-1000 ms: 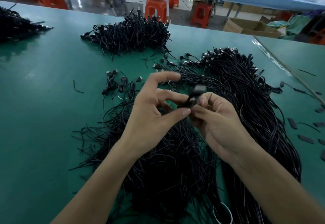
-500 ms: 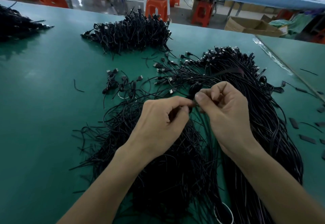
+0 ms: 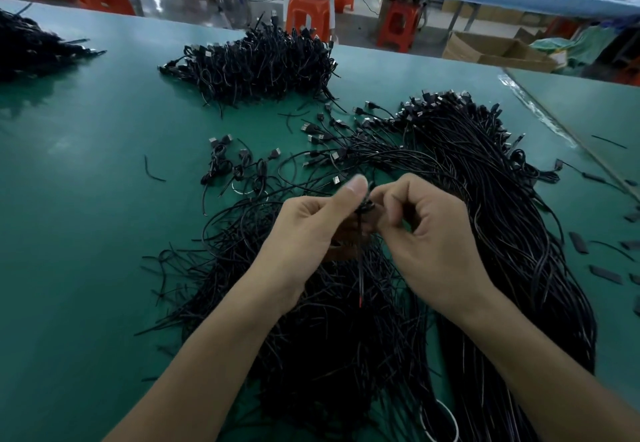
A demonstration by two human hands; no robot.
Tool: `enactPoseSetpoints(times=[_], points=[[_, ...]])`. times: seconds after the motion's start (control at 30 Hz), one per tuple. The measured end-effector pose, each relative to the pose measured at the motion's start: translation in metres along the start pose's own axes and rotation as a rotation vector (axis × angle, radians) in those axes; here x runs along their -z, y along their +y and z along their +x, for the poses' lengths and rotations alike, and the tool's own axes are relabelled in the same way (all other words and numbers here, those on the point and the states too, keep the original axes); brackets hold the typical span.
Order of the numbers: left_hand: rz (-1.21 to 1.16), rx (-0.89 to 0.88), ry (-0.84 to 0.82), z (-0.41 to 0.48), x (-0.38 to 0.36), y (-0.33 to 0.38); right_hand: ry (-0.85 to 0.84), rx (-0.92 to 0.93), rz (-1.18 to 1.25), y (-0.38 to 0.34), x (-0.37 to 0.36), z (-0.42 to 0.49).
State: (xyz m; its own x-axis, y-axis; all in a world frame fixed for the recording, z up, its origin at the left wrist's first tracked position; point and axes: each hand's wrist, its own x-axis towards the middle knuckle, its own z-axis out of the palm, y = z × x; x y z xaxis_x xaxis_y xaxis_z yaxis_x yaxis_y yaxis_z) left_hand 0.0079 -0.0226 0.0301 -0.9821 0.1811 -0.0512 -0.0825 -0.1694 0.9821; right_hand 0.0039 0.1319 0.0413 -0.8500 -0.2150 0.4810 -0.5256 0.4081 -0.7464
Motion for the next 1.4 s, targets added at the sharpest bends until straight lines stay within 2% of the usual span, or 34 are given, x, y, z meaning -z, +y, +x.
enactPoseSetpoints(times=[0.13,0.3,0.4,0.5,0.63,0.7,0.83,1.0,1.23,1.33,1.4], points=[[0.007,0.033,-0.029,0.002,0.004,-0.001,-0.046,0.064,-0.107,-0.001,0.006,0.003],[0.046,-0.080,-0.065,0.007,0.010,-0.007,0.000,-0.099,0.008,0.005,0.007,0.002],[0.197,-0.220,-0.058,0.007,0.012,-0.009,-0.020,-0.212,0.192,0.006,0.007,0.003],[0.446,-0.421,0.066,0.007,0.009,-0.010,-0.016,-0.301,0.356,0.004,0.007,0.005],[0.558,-0.717,0.130,0.004,0.004,-0.009,0.007,-0.396,0.548,0.001,0.005,0.007],[0.578,-0.777,0.101,0.002,0.004,-0.011,0.025,-0.401,0.580,0.001,0.005,0.007],[0.499,-0.710,0.006,-0.001,0.004,-0.011,0.081,-0.268,0.359,-0.002,0.006,0.006],[0.544,-0.647,0.040,0.000,0.006,-0.010,0.142,-0.084,0.173,-0.004,0.005,0.004],[0.504,-0.454,0.045,-0.003,0.004,-0.007,0.233,0.140,-0.057,-0.005,-0.001,0.000],[0.361,-0.308,-0.129,-0.004,0.001,0.001,0.240,0.217,-0.084,-0.006,-0.003,0.003],[0.105,-0.148,-0.202,-0.004,0.000,0.005,0.233,0.236,-0.065,-0.007,-0.004,0.003]])
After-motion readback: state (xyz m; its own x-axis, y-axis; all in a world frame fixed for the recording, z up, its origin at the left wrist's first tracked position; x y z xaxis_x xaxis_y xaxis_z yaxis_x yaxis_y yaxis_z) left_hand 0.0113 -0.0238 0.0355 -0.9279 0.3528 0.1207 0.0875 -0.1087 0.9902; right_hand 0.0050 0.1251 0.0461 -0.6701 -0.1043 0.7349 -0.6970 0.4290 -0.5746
